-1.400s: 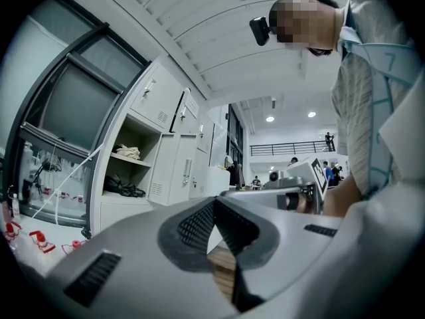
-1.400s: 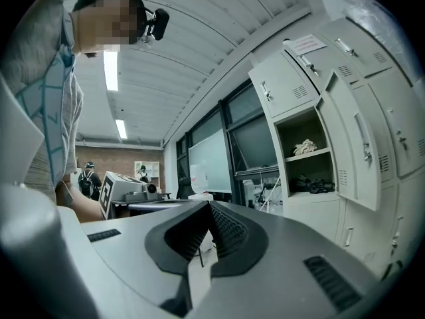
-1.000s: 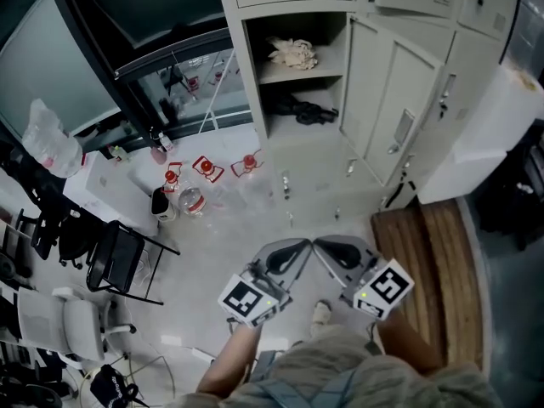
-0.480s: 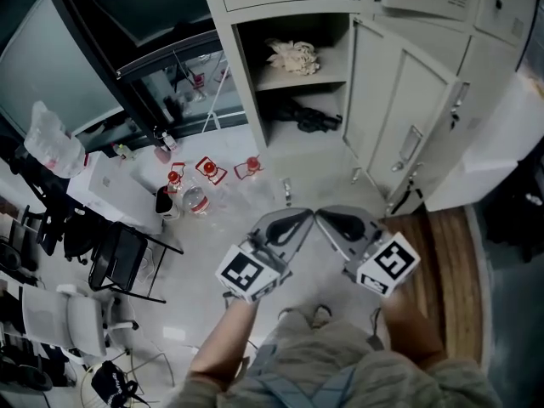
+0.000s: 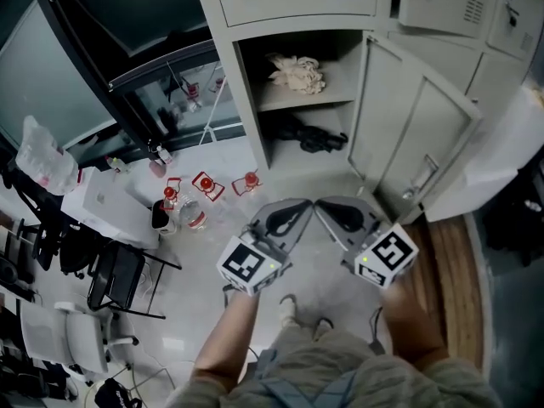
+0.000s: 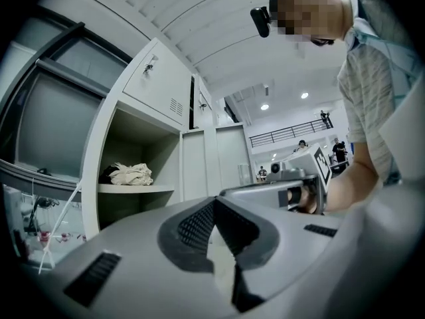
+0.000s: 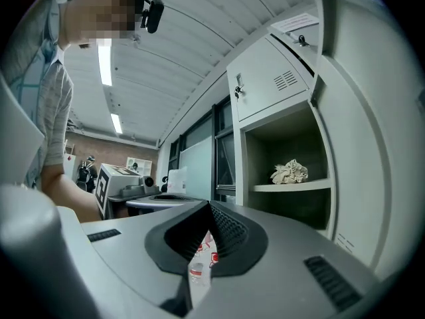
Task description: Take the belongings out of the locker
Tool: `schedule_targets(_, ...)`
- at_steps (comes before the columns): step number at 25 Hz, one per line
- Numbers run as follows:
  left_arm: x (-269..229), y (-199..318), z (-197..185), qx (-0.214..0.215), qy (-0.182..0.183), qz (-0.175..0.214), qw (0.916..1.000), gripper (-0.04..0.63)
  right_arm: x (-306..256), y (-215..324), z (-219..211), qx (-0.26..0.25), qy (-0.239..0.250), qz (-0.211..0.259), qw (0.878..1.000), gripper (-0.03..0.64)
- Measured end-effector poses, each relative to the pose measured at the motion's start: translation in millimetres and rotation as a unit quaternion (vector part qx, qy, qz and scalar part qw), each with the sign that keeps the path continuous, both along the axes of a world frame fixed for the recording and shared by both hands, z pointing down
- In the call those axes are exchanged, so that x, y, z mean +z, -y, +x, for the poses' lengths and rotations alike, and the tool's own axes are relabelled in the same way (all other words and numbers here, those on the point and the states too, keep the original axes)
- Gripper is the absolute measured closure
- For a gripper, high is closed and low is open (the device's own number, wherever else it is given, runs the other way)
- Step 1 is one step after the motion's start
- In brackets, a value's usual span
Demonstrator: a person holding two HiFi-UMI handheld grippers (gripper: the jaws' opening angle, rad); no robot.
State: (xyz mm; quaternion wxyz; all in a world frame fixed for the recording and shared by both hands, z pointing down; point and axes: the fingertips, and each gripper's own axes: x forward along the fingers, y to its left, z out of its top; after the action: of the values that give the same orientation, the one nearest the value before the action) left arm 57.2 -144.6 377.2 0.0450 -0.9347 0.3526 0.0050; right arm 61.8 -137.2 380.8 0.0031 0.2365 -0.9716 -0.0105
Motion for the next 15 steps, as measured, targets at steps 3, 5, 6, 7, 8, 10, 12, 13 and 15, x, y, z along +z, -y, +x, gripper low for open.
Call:
schedule_targets(3,-8.3,23.1,-12.6,-0.002,0.000,0.008,1.0000,0.592,-8.9,23.1,-12.5,0.008,-0.007,0.008,1.000,0.615)
schedule_targets(5,-13.7,38.6,-20.7,-0.004,0.004,0.015,0.9999,0.592,-15.7,39.4,-20.4,0.013,-0.009,0.013,1.000,0.615)
schedule_targets(6,-15.9,46.0,-24.3,-0.003,0.007,0.018,0.9998,0.592,-20.5,47.2,-24.4,0.017,-0.007,0.015,1.000,0.615)
schedule_targets(7,-17.8,53.4,-27.7,-0.003,0.011,0.019,0.9997,0.592,-25.8,55.0,-28.1,0.023,-0.003,0.017,1.000,0.614)
schedule_targets(8,-19.3,61.0,-31.0,-0.002,0.017,0.020,0.9996,0.592,-31.1,63.3,-31.4,0.029,0.000,0.021,0.999,0.614)
schedule_targets(10,-22.4,77.0,-37.4,0.000,0.029,0.023,0.9993,0.592,-41.9,81.7,-35.9,0.043,0.002,0.036,0.998,0.614)
schedule_targets(12,-25.8,91.3,-43.7,0.004,0.040,0.033,0.9987,0.592,-53.0,101.3,-38.6,0.060,0.005,0.050,0.997,0.612)
schedule_targets(13,-28.0,96.8,-46.8,0.007,0.043,0.036,0.9984,0.592,-58.3,111.0,-39.7,0.067,0.006,0.057,0.996,0.610)
schedule_targets(15,-32.2,105.7,-53.8,0.012,0.047,0.041,0.9980,0.592,-67.0,127.9,-43.0,0.080,0.003,0.064,0.995,0.582)
